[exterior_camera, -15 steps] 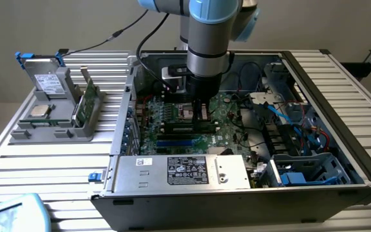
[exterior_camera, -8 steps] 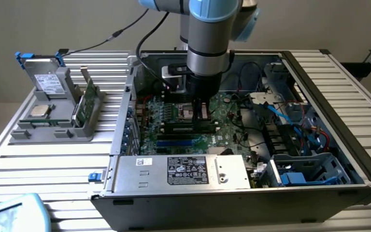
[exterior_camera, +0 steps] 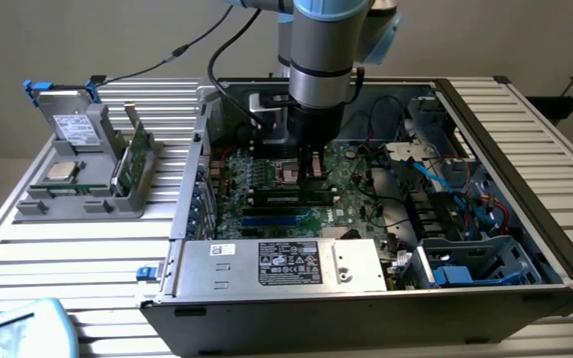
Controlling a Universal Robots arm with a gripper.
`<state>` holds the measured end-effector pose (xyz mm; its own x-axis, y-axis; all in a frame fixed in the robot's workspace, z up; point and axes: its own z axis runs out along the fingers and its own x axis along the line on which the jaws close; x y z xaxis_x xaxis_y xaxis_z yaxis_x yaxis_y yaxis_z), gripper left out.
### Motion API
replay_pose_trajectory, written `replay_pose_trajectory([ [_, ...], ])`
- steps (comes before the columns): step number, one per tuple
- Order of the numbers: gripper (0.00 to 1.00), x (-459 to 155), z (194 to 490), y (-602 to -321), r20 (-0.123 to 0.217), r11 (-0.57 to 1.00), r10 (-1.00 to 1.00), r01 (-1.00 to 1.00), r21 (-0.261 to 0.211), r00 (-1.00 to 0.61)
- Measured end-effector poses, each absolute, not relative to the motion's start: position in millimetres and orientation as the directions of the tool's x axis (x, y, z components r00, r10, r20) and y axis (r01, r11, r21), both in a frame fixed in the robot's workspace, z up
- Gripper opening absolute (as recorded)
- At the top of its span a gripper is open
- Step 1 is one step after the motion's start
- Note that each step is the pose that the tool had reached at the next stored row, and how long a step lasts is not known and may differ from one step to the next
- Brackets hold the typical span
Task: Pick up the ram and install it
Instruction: 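Insert the ram into the slot, then press down the ram until it locks into place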
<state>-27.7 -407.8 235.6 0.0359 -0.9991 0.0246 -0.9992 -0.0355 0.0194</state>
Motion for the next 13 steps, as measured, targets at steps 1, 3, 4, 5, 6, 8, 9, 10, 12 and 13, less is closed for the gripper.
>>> replay_pose_trajectory([
  [1, 0.34, -27.7, 235.6, -407.8, 0.024, -0.035, -0.999, -0.999, 0.019, 0.036],
  [3, 0.34, -27.7, 235.6, -407.8, 0.024, -0.035, -0.999, -0.999, 0.019, 0.036],
  [4, 0.34, -27.7, 235.6, -407.8, 0.024, -0.036, -0.999, -0.999, 0.019, 0.036],
  [5, 0.34, -27.7, 235.7, -407.8, 0.025, -0.035, -0.999, -0.999, 0.019, 0.036],
  [6, 0.34, -27.7, 235.7, -407.8, 0.024, -0.035, -0.999, -0.999, 0.019, 0.036],
  [8, 0.34, -27.7, 235.8, -407.8, 0.024, -0.035, -0.999, -0.999, 0.019, 0.036],
  [9, 0.34, -27.8, 235.8, -407.8, 0.025, -0.035, -0.999, -0.999, 0.019, 0.036],
  [10, 0.34, -27.7, 235.8, -407.8, 0.024, -0.035, -0.999, -0.999, 0.019, 0.036],
  [12, 0.34, -27.7, 235.9, -407.8, 0.025, -0.035, -0.999, -0.999, 0.019, 0.036],
  [13, 0.34, -27.7, 235.9, -407.8, 0.024, -0.035, -0.999, -0.999, 0.019, 0.036],
])
